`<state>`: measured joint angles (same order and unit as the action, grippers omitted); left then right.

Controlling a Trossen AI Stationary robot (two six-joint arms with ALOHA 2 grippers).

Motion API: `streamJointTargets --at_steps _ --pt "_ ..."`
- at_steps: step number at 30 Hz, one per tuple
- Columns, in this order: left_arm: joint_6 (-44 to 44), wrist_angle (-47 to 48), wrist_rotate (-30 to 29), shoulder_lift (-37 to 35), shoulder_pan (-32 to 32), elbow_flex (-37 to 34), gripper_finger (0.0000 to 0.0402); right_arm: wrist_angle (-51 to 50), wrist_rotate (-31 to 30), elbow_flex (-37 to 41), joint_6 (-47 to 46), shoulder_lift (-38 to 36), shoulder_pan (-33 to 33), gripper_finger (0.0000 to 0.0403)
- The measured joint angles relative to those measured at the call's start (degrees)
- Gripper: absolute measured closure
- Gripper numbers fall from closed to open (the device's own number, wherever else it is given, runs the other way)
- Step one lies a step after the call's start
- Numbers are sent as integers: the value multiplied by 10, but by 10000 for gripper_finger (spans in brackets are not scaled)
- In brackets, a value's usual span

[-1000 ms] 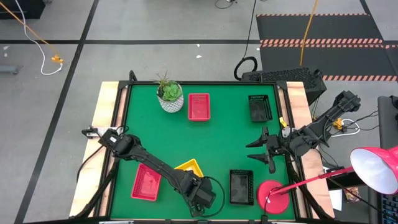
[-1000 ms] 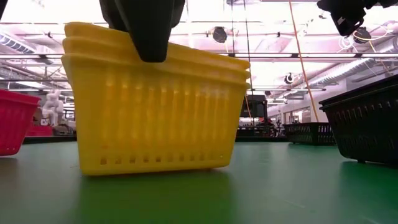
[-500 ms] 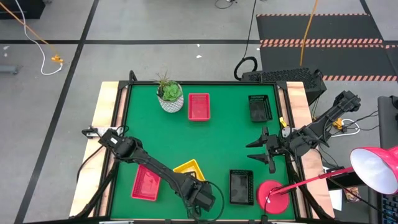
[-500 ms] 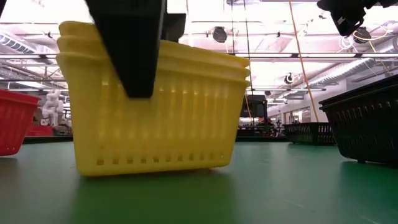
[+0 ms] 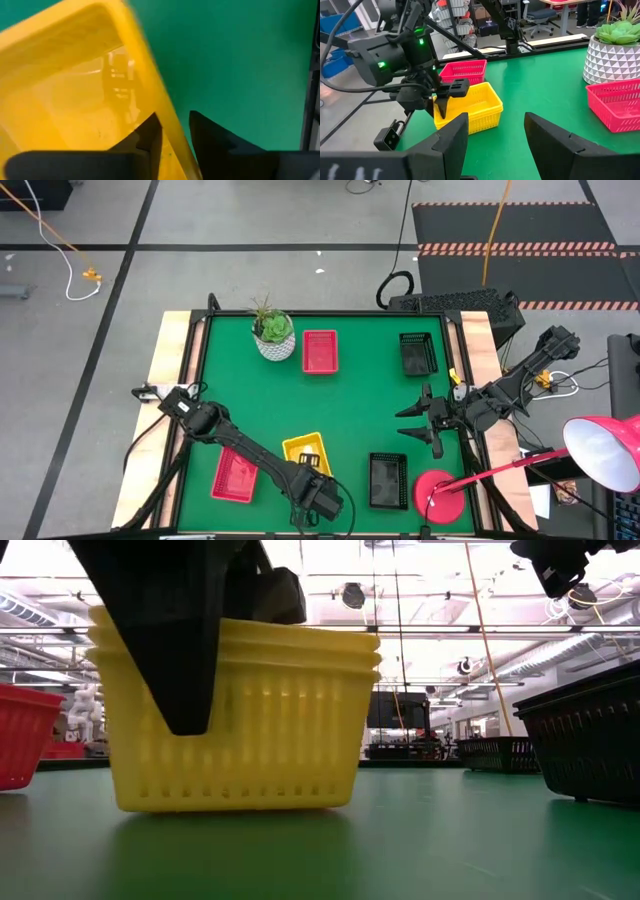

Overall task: Stack baskets by color
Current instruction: Stack the top yellow bin on top of the bottom yellow bin

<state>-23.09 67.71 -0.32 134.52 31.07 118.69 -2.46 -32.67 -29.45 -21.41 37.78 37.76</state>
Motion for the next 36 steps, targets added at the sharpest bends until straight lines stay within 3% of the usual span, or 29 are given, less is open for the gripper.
streamJointTargets --at_steps 5,11,18,26,36 --pt "10 -1 -8 0 2 0 383 0 0 0 0 0 0 216" --pt "3 -3 -8 -1 0 0 380 0 0 0 0 0 0 216" --pt "-73 -36 -5 -1 -12 0 389 0 0 0 0 0 0 216" --pt "-66 -45 -3 -1 -11 0 379 -6 0 0 -4 0 0 216" --pt "-88 -48 16 -1 -14 0 283 -26 0 0 -39 0 0 216"
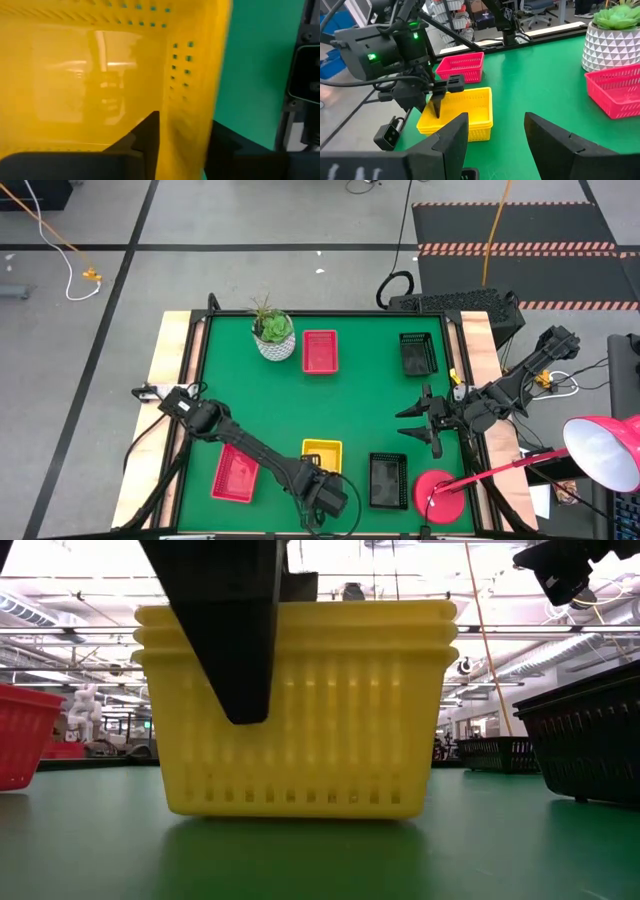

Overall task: Stack baskets by color
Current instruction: Stack the top yellow bin on top of the bottom yellow bin, then stack the top black bin on top of the bottom black bin

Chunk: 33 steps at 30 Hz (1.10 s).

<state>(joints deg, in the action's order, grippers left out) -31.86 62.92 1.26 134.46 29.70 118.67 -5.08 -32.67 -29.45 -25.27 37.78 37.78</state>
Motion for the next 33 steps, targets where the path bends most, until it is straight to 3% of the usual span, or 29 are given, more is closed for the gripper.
streamJointTargets --at_steps 6,20,33 --pt "-2 -1 26 -15 -10 0 257 0 0 0 3 0 0 216" --pt "-20 -8 60 -35 -14 0 254 0 0 0 6 0 0 216" --pt "-7 -62 38 -101 -21 0 254 0 0 0 3 0 0 216"
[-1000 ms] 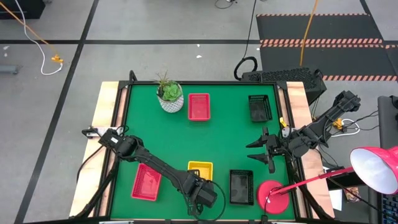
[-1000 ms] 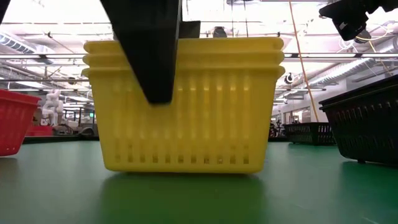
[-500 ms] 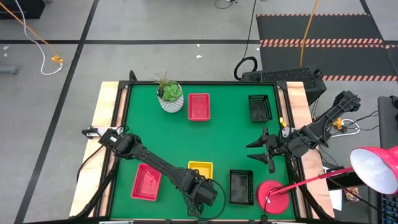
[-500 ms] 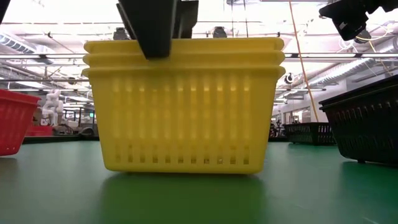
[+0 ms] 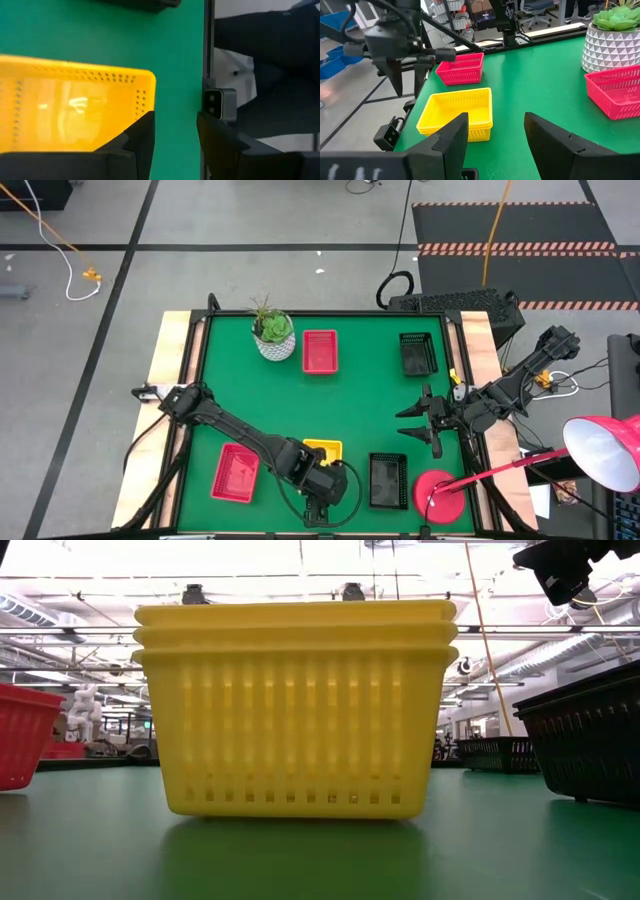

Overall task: Stack baskets by color
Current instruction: Stack the top black bin on top of the bottom black bin

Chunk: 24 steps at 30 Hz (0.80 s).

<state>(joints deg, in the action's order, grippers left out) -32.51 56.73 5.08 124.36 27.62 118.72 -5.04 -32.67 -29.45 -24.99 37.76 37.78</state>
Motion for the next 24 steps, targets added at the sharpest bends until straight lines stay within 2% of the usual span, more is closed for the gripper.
streamJointTargets --at_steps 3,8,11,19,22,24 --pt "24 1 -44 -16 -4 0 254 0 0 0 3 0 0 216" --pt "100 -47 -192 -44 -17 0 254 0 -1 0 -6 0 0 216" --pt "155 -70 -236 -56 -25 0 254 -2 -1 0 -13 0 0 216" --pt "220 -83 -259 -63 -71 0 254 -21 -2 0 -12 0 0 216" --pt "242 -157 -259 -63 -86 0 254 -32 -2 0 -13 0 0 216" --pt "268 -242 -239 -64 -92 -8 254 -34 -2 0 -13 0 0 216"
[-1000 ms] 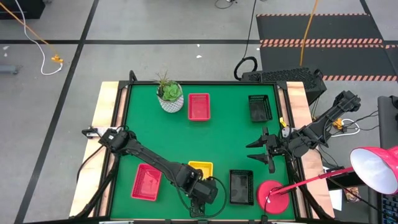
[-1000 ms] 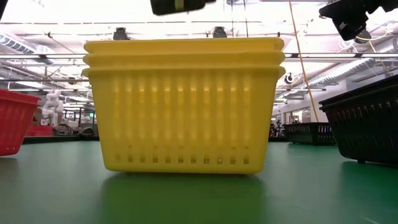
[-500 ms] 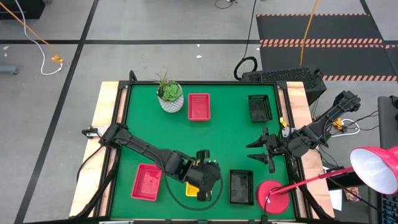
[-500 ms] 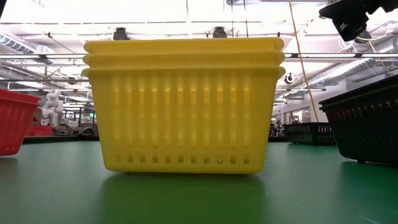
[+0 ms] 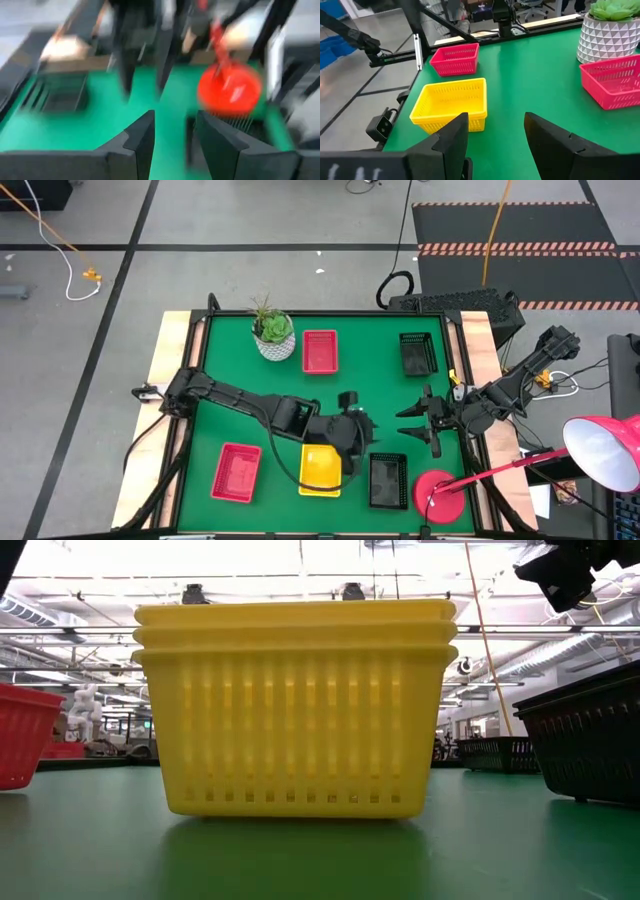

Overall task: Stack baskets by color
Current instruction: Stack the top black bin on top of the bottom black bin

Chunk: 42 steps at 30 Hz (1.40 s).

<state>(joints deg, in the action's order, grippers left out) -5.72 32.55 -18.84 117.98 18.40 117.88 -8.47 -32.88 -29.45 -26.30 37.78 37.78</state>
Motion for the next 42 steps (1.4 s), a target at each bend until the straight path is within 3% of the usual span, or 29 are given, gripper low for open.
streamJointTargets --at_steps 7,14,18,27,32,39,42 --pt "46 -305 99 0 -25 -107 254 -4 1 0 -15 0 0 216" --pt "34 -492 101 -24 -44 -269 254 -11 1 0 -20 0 0 216" --pt "6 -584 110 -101 -64 -386 254 -19 1 0 -22 0 0 216" --pt "-24 -704 116 -276 -63 -653 254 -12 -4 15 -16 2 -4 216" --pt "-26 -800 85 -311 -51 -772 254 95 -18 63 21 3 -18 216" --pt "-60 -854 80 -317 -76 -826 254 304 -17 126 179 3 -50 216" --pt "-53 -849 82 -315 -76 -825 254 320 -17 132 194 2 -58 216"
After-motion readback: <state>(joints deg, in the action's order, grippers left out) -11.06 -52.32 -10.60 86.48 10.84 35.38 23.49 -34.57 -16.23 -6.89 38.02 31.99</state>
